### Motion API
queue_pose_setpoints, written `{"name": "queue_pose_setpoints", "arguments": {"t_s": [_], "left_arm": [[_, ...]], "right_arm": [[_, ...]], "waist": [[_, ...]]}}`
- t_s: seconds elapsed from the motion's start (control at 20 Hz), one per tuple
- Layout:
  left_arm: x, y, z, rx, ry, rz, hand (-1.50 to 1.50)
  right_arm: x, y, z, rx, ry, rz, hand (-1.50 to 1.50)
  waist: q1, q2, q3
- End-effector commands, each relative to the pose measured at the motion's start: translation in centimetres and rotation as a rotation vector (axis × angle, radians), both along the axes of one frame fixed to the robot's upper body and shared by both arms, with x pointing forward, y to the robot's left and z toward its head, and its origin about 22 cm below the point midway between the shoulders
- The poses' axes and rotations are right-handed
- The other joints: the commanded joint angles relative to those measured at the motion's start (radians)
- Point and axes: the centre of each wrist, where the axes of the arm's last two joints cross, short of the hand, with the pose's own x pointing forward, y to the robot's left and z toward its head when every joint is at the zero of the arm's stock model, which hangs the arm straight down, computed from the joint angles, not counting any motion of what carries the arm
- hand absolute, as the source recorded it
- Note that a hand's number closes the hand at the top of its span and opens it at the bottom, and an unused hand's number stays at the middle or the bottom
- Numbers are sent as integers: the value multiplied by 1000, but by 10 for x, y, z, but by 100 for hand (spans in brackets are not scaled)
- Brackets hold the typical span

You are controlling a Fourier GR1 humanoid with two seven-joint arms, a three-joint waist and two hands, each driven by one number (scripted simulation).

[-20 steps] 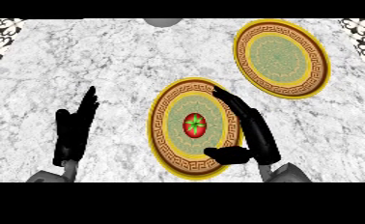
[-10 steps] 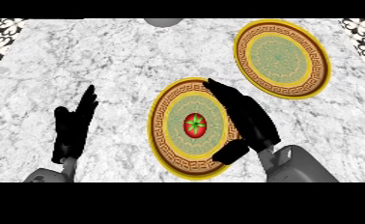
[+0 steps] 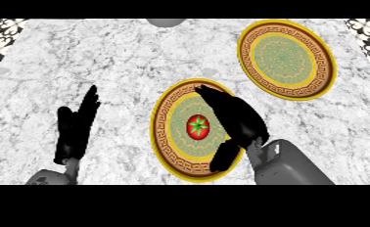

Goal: Pick the tomato from the plate and place it in the plate

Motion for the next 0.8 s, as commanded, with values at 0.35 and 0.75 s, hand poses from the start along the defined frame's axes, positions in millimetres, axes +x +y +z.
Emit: {"name": "queue_pose_setpoints", "arguments": {"t_s": [0.35, 0.75], "left_arm": [[11, -9, 19, 6, 3, -3, 0], [-4, 2, 14, 8, 6, -8, 0]], "right_arm": [[14, 13, -10, -37, 52, 28, -150], [8, 12, -36, -18, 63, 17, -150]], "waist": [[1, 0, 1], [0, 0, 1]]}}
